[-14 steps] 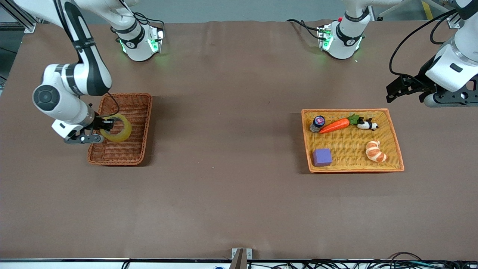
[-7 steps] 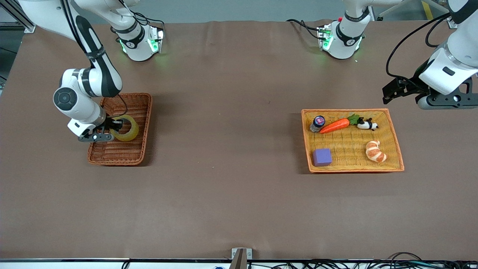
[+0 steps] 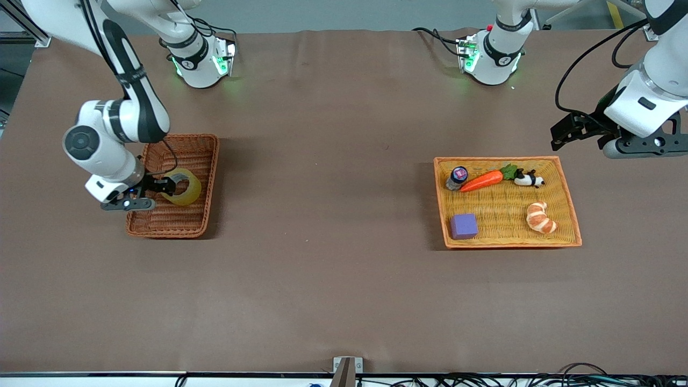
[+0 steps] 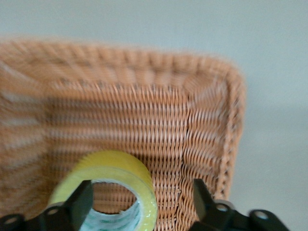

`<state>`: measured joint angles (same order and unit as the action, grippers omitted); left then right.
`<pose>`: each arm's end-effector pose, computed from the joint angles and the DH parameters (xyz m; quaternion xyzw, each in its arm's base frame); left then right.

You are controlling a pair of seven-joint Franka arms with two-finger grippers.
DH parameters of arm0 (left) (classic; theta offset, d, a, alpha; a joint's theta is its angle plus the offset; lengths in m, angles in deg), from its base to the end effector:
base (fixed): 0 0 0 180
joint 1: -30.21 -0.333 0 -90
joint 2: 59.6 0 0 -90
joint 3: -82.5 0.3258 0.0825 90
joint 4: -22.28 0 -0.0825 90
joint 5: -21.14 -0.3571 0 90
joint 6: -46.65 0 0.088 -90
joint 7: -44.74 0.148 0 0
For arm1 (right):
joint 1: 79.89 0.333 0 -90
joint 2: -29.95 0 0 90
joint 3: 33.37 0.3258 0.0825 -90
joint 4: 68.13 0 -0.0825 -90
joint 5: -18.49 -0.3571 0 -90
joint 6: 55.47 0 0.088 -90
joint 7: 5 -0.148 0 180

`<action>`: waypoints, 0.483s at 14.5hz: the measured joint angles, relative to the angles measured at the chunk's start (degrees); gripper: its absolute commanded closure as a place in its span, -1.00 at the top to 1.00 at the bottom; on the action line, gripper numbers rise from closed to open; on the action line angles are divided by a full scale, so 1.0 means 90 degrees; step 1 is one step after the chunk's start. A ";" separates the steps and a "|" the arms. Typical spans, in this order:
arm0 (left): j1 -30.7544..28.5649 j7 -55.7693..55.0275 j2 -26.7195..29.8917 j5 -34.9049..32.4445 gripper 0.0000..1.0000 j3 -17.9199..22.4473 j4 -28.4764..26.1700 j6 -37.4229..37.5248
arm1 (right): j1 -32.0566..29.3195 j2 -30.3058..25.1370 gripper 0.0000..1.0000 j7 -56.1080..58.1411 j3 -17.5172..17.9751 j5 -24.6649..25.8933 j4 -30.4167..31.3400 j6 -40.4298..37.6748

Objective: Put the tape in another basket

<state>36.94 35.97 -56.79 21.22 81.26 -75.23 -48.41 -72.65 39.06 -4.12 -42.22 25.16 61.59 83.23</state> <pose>0.5130 -0.0723 0.5680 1.0000 0.0071 0.0031 0.0006 0.5178 -0.0185 0.2801 0.9980 0.0383 -0.0018 0.0505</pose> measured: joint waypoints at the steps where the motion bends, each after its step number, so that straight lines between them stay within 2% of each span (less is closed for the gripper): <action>1: -0.0004 0.0000 -0.0028 0.0000 0.99 0.0002 0.0011 -0.0025 | 0.0001 -0.0223 1.00 -0.0087 0.0102 -0.0002 -0.0377 -0.0510; 4: -0.0036 -0.0002 -0.0221 -0.0004 0.99 0.0016 0.0164 -0.0063 | 0.0001 -0.0796 1.00 -0.0181 0.0252 -0.0028 -0.1756 -0.2358; 7: -0.0060 -0.0002 -0.0318 -0.0081 0.99 0.0023 0.0254 -0.0066 | -0.0016 -0.0946 1.00 -0.0181 0.0241 -0.0380 -0.3260 -0.4278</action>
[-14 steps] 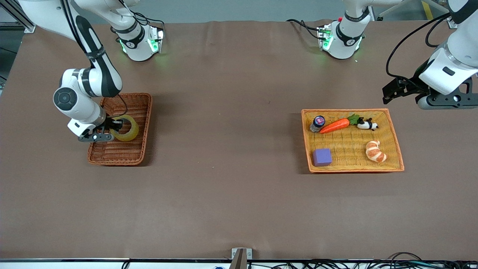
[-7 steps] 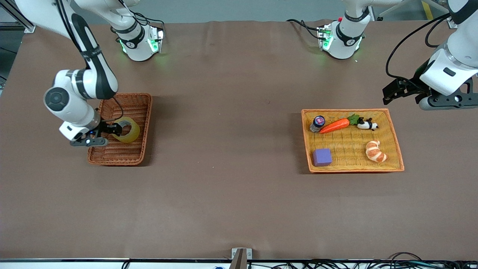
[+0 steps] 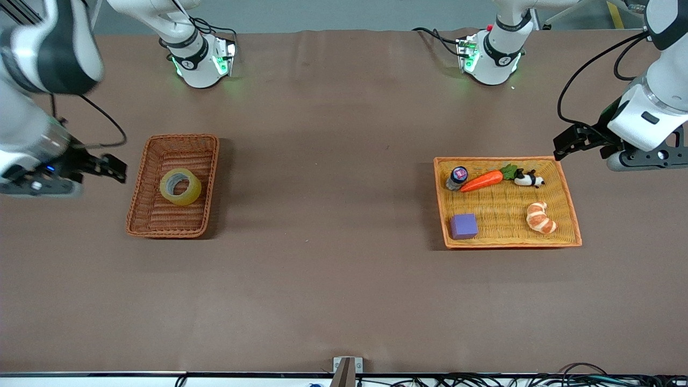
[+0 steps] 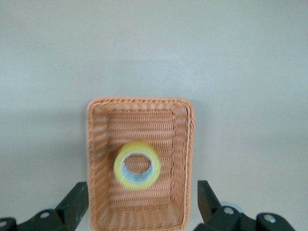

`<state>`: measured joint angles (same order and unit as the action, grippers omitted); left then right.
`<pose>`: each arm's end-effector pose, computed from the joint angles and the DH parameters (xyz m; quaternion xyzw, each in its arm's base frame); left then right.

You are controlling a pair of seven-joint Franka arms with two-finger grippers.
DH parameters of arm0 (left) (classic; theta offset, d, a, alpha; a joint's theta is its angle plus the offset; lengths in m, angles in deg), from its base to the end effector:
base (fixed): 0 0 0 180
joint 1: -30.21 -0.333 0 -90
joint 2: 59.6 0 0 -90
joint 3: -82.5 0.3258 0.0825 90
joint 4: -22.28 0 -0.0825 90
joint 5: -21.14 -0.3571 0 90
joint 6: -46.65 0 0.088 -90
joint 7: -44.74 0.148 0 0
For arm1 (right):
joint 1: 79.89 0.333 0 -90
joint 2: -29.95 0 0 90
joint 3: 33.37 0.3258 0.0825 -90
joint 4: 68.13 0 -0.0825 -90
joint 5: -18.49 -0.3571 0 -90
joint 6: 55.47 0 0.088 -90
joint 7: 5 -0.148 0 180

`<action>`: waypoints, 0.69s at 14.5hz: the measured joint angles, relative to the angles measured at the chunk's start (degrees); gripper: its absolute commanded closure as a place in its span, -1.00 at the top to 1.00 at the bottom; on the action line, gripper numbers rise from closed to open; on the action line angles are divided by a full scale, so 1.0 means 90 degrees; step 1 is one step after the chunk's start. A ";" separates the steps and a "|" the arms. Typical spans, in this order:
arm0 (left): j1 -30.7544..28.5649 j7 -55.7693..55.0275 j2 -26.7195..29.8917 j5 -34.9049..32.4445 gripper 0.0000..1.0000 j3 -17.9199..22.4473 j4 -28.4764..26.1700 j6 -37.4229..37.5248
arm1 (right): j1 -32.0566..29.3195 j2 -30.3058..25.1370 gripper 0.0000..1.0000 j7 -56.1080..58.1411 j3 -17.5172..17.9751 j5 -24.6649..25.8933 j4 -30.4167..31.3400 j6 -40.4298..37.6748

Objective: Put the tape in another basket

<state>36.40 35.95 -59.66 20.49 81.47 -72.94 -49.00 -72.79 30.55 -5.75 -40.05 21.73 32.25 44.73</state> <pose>0.5309 -0.0657 0.5606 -0.9999 -0.0132 -0.0040 0.0051 0.5382 -0.0032 0.5220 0.9996 0.0023 -0.0065 0.0285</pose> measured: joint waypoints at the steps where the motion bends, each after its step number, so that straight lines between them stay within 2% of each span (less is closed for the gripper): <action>1: -0.0002 0.0000 -0.0005 -0.0018 0.99 0.0000 0.0009 0.0000 | -0.0012 -0.0002 1.00 0.0001 -0.0006 -0.0037 -0.0418 -0.0482; 4: -0.0016 0.0000 -0.0005 -0.0028 0.99 0.0003 0.0020 0.0000 | -0.0048 -0.0049 1.00 0.0090 -0.0031 -0.0068 -0.1121 -0.1147; 10: -0.0020 0.0000 -0.0010 -0.0028 0.99 0.0005 0.0021 0.0002 | -0.0102 -0.0149 1.00 0.0251 -0.0047 -0.0075 -0.1173 -0.1228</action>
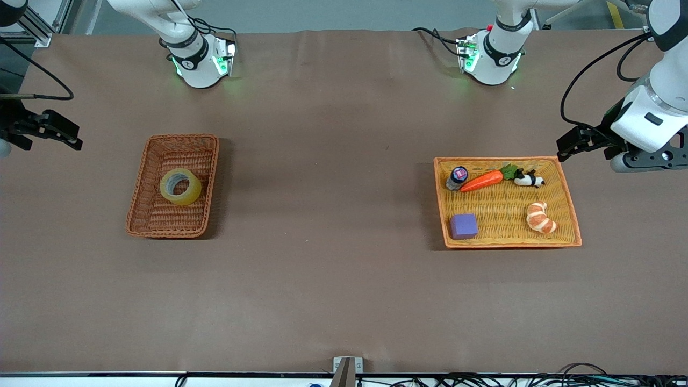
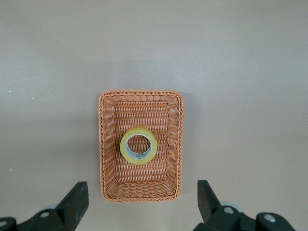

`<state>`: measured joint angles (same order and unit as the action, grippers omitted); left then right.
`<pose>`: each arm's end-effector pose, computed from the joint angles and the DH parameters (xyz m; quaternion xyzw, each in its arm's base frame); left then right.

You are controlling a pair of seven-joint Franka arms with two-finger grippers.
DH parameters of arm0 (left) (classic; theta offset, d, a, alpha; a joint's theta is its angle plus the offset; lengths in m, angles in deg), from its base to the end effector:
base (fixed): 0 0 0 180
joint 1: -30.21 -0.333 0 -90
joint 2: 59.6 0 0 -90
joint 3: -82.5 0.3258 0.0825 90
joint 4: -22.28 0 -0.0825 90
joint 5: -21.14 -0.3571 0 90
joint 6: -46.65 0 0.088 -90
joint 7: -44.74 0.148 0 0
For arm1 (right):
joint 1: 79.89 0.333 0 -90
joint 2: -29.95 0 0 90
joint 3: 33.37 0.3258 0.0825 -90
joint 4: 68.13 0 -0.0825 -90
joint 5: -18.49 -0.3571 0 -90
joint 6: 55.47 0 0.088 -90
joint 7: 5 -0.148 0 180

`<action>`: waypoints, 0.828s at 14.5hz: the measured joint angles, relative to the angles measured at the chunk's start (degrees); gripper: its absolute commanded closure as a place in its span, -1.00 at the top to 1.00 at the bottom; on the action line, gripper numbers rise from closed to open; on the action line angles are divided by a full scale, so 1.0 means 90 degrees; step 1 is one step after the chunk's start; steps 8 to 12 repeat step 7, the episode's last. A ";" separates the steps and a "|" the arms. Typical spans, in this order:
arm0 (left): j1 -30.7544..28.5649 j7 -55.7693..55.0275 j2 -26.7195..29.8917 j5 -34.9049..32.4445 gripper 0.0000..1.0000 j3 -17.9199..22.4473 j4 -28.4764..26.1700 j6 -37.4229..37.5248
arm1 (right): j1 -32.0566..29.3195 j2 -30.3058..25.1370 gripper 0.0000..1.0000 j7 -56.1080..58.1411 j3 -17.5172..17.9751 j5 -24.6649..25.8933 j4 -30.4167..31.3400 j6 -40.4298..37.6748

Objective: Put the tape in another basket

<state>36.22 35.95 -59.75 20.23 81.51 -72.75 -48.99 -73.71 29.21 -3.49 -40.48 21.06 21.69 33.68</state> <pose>0.5319 -0.0631 0.5612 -0.9999 -0.0149 -0.0051 0.0073 0.5220 -0.0156 0.6003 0.9998 0.0047 0.0001 0.0216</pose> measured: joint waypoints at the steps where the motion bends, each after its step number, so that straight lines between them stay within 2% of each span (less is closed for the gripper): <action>1: -0.0002 0.0001 -0.0001 0.0000 0.99 0.0000 0.0000 0.0000 | 0.0000 0.0000 1.00 0.0003 0.0006 -0.0007 0.0004 0.0003; 12: -0.0006 0.0001 -0.0002 0.0000 0.99 0.0007 0.0000 0.0000 | 0.0001 0.0001 1.00 0.0013 0.0051 -0.0040 0.0006 0.0059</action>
